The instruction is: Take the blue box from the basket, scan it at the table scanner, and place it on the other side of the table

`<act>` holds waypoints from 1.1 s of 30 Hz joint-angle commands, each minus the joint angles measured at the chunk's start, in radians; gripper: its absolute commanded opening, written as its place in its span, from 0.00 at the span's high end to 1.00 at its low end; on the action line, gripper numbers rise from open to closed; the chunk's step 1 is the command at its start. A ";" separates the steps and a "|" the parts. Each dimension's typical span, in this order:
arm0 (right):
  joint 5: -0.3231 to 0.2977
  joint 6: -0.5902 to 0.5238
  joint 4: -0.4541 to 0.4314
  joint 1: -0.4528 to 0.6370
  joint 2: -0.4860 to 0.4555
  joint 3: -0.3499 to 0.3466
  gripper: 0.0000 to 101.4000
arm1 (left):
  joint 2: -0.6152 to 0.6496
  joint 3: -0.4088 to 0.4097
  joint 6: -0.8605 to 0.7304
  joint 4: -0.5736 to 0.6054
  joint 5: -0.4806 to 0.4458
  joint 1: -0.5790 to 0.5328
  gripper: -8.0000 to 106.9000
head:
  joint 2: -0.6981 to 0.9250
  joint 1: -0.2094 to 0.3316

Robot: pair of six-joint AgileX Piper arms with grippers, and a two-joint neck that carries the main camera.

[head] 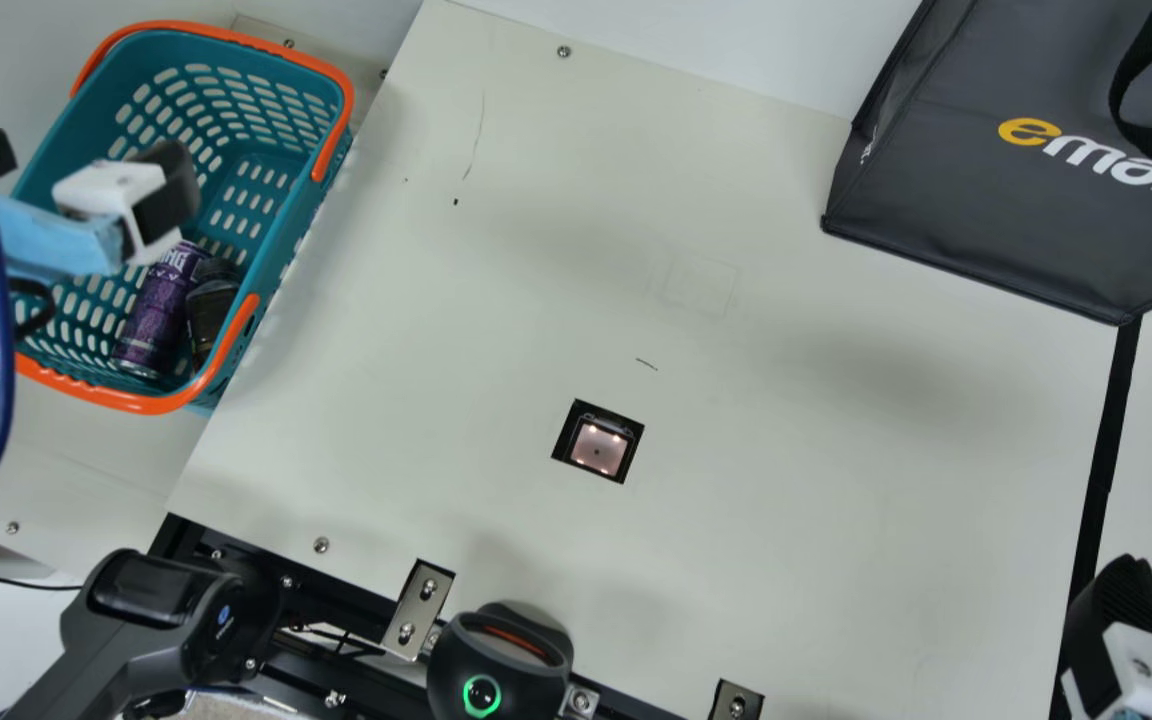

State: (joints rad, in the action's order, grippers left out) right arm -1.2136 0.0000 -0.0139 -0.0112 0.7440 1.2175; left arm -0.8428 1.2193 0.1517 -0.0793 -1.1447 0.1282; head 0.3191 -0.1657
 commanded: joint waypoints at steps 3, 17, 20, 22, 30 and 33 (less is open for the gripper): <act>0.001 0.000 0.000 0.000 0.000 0.000 0.06 | -0.021 0.000 0.044 -0.044 0.013 0.041 0.15 | 0.002 0.027; 0.001 0.000 0.000 0.000 0.000 0.000 0.06 | -0.163 0.010 -0.012 -0.059 0.024 0.115 0.15 | 0.002 0.027; 0.001 0.000 0.000 0.000 0.000 0.000 0.06 | -0.209 0.020 -0.078 -0.022 0.038 0.167 0.15 | 0.002 0.027; 0.001 0.000 0.000 0.000 0.000 0.000 0.06 | -0.241 0.029 -0.126 0.004 0.047 0.202 0.15 | 0.002 0.027; 0.001 0.000 0.000 0.000 0.000 0.000 0.06 | -0.374 0.077 -0.345 0.123 0.074 0.334 0.15 | 0.002 0.027; 0.001 0.000 0.000 0.000 0.000 0.000 0.06 | -0.423 0.096 -0.431 0.170 0.074 0.373 0.15 | 0.002 0.027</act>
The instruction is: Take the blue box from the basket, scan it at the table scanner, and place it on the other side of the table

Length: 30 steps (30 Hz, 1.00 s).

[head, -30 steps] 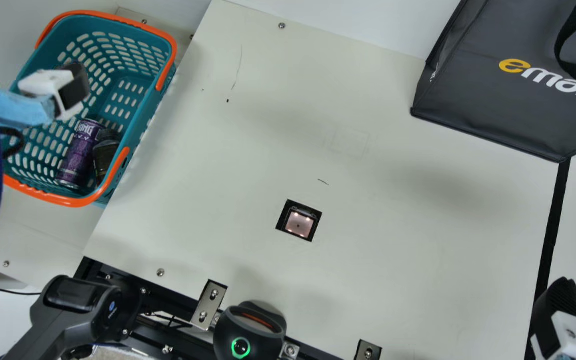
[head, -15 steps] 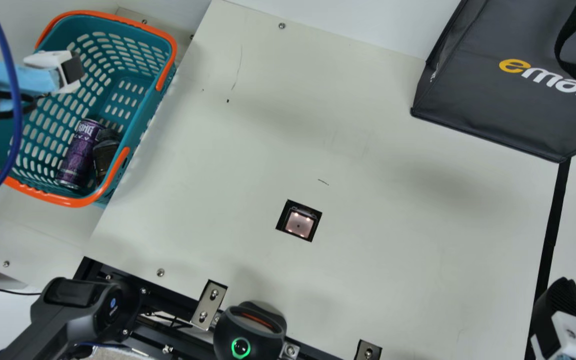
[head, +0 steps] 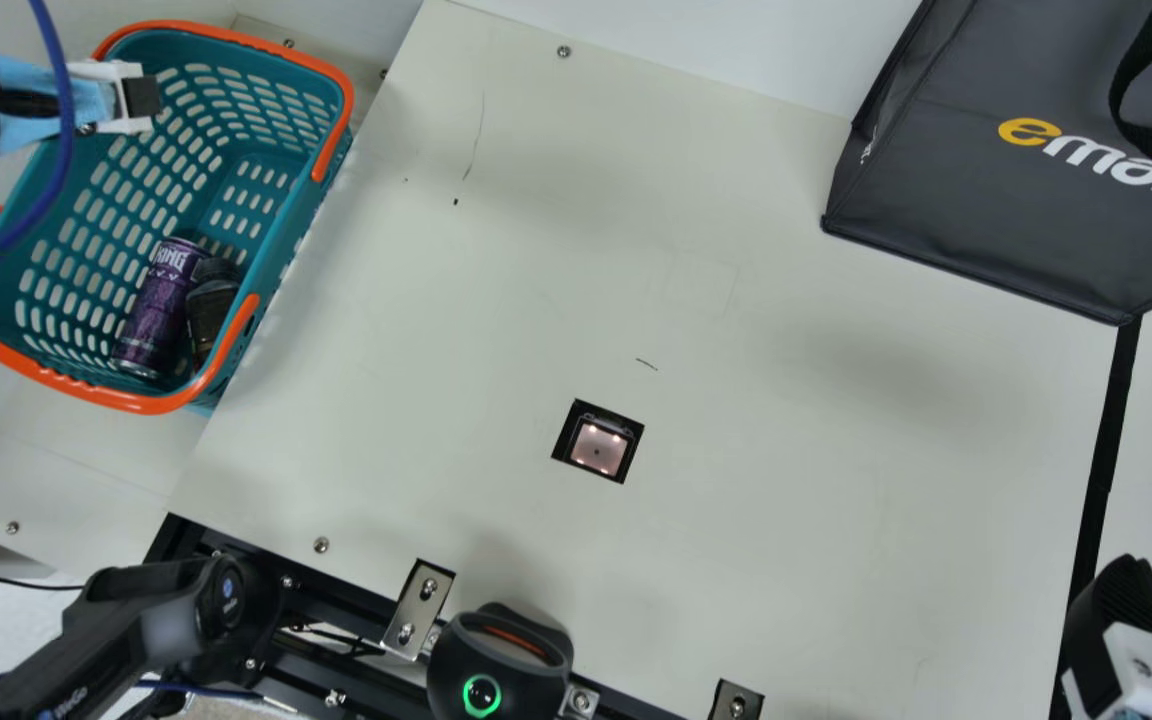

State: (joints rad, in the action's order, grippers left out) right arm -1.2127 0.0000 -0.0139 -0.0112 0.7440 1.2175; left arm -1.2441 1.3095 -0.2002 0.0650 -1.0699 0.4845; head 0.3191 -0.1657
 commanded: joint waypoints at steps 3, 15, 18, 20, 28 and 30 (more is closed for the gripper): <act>0.000 0.000 0.000 0.000 0.000 0.000 0.06 | -0.068 0.023 -0.162 0.074 -0.008 0.047 0.15 | 0.002 0.027; 0.000 0.000 0.000 0.000 0.000 0.000 0.06 | -0.233 0.017 -0.429 0.179 0.020 0.109 0.15 | 0.002 0.027; 0.000 0.000 0.000 0.000 0.000 0.000 0.06 | -0.272 -0.005 -0.479 0.185 0.053 0.116 0.15 | 0.002 0.027; 0.000 0.000 0.000 0.000 0.000 0.000 0.06 | -0.296 -0.019 -0.511 0.188 0.073 0.118 0.15 | 0.002 0.027; 0.000 0.000 0.000 0.000 0.000 0.000 0.06 | -0.394 -0.058 -0.606 0.188 0.141 0.127 0.15 | 0.002 0.027; 0.000 0.000 0.000 0.000 0.000 0.000 0.06 | -0.416 -0.062 -0.623 0.184 0.153 0.129 0.15 | 0.002 0.027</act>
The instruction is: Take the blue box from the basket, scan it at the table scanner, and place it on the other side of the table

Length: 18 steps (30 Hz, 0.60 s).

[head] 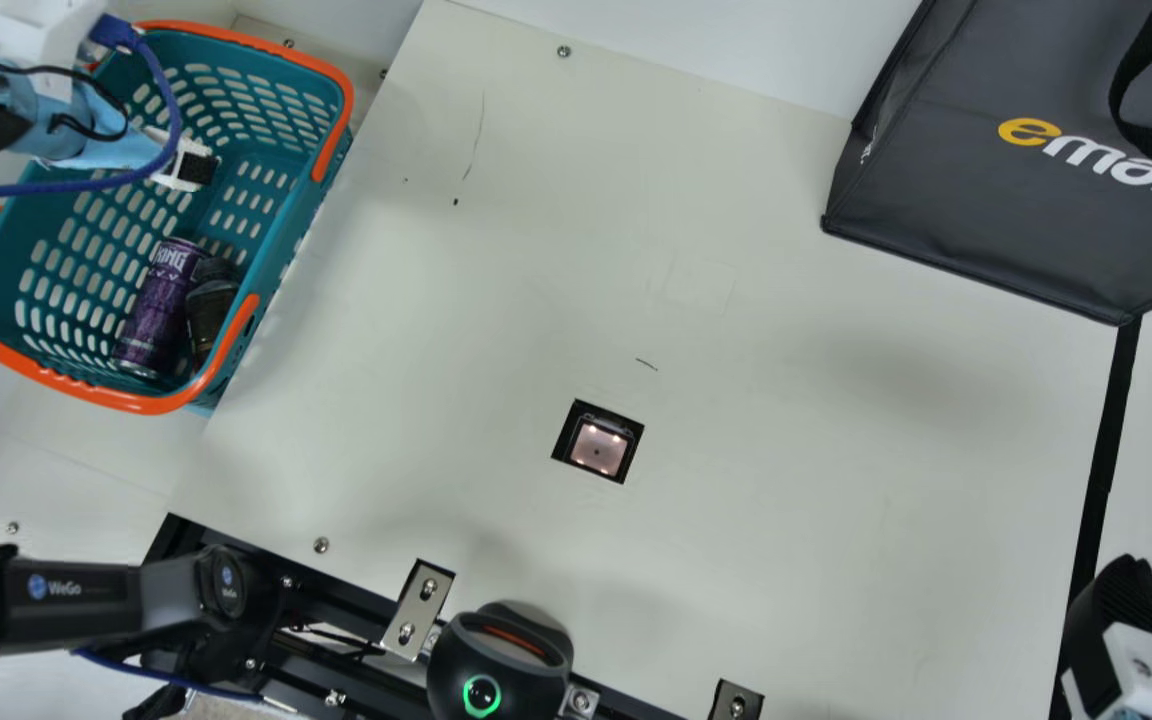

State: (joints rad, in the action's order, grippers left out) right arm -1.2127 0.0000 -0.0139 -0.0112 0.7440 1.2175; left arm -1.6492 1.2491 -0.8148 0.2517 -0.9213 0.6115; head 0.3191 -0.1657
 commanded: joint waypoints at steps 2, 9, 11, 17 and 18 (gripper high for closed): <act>-0.001 0.000 0.000 0.000 0.000 0.000 0.06 | -0.032 -0.006 -0.024 -0.006 0.015 0.004 0.15 | 0.002 0.027; 0.000 0.000 0.000 0.000 0.000 0.000 0.06 | -0.099 -0.016 -0.063 -0.023 0.043 0.014 0.15 | 0.002 0.027; 0.000 0.000 0.000 0.000 0.000 0.000 0.06 | -0.116 -0.019 -0.072 -0.028 0.050 0.017 0.15 | 0.002 0.027; 0.000 0.000 0.000 0.000 0.000 0.000 0.06 | -0.163 -0.030 -0.097 -0.041 0.074 0.026 0.15 | 0.002 0.027; 0.000 0.000 0.000 0.000 0.000 0.000 0.06 | -0.170 -0.032 -0.102 -0.042 0.077 0.028 0.15 | 0.002 0.027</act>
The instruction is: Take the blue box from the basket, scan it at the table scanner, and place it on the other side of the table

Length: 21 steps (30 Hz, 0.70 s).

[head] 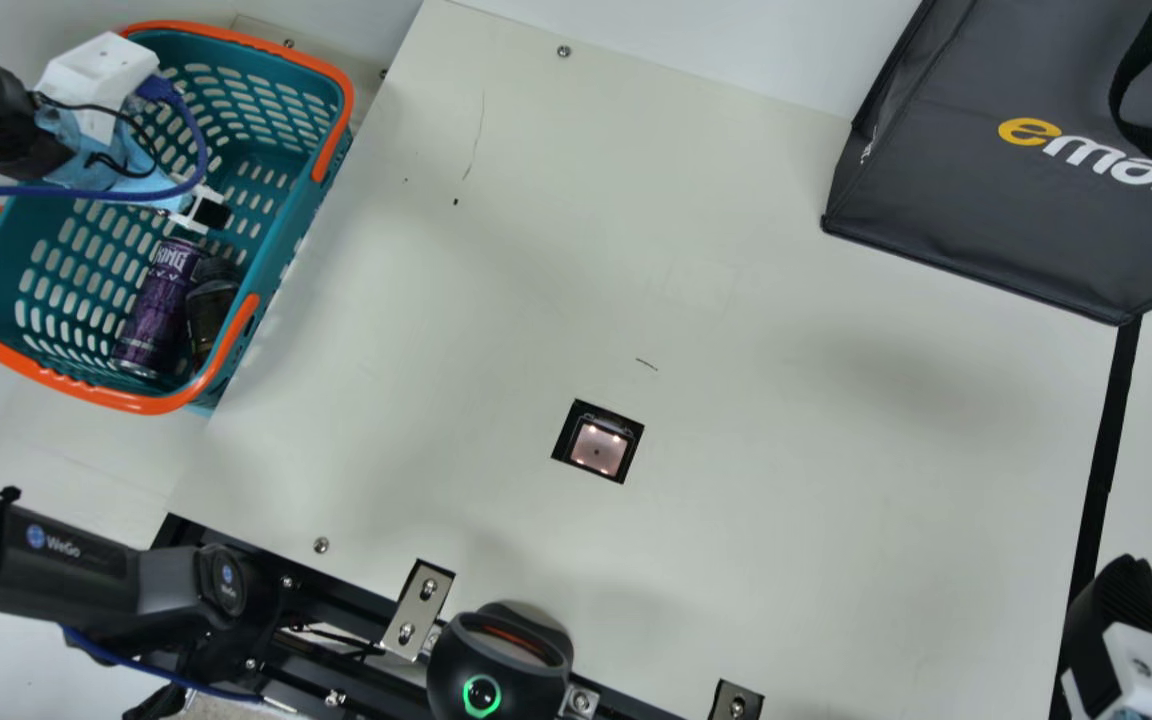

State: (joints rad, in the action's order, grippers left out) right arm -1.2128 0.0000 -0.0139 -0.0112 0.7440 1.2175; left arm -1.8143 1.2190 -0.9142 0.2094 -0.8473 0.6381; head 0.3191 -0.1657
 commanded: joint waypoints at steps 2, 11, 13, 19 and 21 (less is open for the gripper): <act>0.000 0.000 0.000 0.000 0.000 0.000 0.06 | -0.020 -0.006 -0.014 -0.002 0.011 0.005 0.15 | 0.002 0.027; 0.000 0.000 0.000 0.000 0.000 0.000 0.06 | -0.068 -0.028 -0.086 0.017 0.046 0.020 0.15 | 0.002 0.027; 0.000 0.000 0.000 0.000 0.000 0.000 0.06 | -0.079 -0.033 -0.116 0.032 0.054 0.022 0.15 | 0.002 0.027; 0.000 0.000 0.000 0.000 0.000 0.000 0.06 | -0.116 -0.032 -0.224 0.107 0.067 0.033 0.15 | 0.002 0.027; 0.000 0.000 0.000 0.000 0.000 0.000 0.06 | -0.131 -0.028 -0.263 0.132 0.069 0.037 0.15 | 0.002 0.027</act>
State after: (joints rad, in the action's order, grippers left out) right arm -1.2128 0.0000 -0.0139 -0.0112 0.7440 1.2175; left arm -1.9395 1.1885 -1.1412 0.3245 -0.7795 0.6727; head 0.3191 -0.1657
